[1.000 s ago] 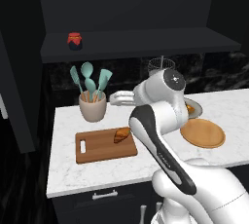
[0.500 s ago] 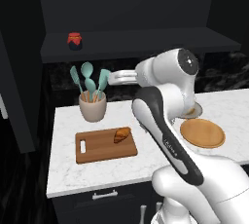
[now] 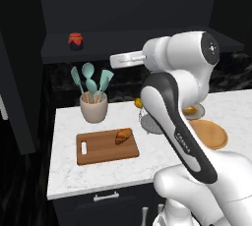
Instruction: From the different types of pastries on the counter, select a croissant and place it on the cutting board. Then retrieve a jar of jam from the cabinet and place it alongside the croissant on the cutting board.
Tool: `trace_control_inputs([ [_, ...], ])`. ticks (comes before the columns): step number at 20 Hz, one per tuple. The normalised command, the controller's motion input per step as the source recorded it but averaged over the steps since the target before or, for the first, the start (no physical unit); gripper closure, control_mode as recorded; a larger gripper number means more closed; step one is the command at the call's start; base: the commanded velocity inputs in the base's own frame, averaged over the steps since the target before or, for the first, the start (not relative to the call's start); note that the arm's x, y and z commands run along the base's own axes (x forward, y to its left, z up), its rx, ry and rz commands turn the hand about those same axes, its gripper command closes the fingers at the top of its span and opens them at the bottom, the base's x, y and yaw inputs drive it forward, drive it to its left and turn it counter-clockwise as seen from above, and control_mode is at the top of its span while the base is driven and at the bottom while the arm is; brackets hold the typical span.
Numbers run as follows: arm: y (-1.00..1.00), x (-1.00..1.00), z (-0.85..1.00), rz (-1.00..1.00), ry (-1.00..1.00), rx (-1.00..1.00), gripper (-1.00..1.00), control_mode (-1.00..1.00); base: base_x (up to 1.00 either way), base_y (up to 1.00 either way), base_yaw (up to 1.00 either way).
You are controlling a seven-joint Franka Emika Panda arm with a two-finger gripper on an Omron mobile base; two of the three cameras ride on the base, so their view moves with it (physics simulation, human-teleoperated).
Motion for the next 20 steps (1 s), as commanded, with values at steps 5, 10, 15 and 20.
trace_control_inputs([
  [5, 0.00, -0.03, -0.02, 0.01, -0.03, 0.00, -1.00, -1.00, 0.00, 0.00, 0.00],
  [10, 0.00, 0.03, 0.17, 0.00, -0.28, -0.07, -1.00, -1.00, 0.00, 0.00, 0.00],
  [15, 0.00, 0.16, 0.06, 0.00, -0.18, -0.03, -1.00, -1.00, 0.00, 0.00, 0.00],
  [20, 0.00, 0.04, 0.00, 0.00, -0.02, 0.00, -1.00, -1.00, 0.00, 0.00, 0.00],
])
